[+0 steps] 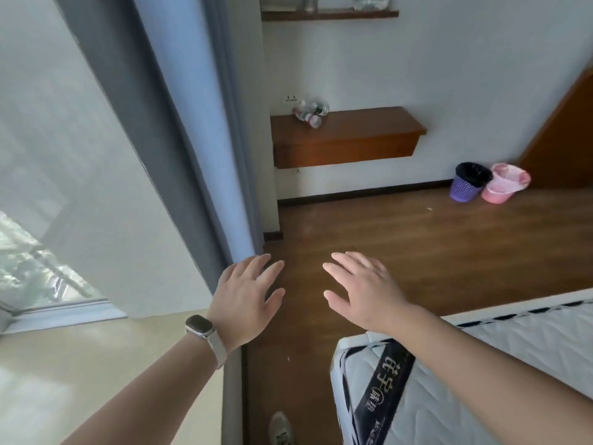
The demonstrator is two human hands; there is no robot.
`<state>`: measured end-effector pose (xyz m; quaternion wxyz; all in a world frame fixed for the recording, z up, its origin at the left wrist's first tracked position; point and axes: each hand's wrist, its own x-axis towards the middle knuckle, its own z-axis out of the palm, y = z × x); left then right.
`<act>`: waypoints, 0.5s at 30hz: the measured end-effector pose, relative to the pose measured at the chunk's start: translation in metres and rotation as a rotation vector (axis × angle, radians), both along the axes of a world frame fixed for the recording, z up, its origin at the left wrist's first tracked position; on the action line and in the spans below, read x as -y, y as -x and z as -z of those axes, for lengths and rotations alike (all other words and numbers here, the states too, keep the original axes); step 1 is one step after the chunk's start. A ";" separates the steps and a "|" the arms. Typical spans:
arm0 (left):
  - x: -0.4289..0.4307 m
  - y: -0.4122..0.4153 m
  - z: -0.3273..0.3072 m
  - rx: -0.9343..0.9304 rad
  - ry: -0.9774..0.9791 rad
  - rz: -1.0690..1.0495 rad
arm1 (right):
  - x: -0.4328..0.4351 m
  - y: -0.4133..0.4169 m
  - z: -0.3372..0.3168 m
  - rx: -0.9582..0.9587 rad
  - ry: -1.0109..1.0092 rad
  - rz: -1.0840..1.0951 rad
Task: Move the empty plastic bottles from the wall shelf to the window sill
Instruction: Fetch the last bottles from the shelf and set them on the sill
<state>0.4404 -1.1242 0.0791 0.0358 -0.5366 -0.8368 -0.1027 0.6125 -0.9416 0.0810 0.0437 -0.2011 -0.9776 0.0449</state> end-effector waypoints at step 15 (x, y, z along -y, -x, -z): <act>-0.111 0.159 -0.024 -0.084 -0.027 0.102 | -0.096 0.141 -0.023 -0.064 -0.028 0.117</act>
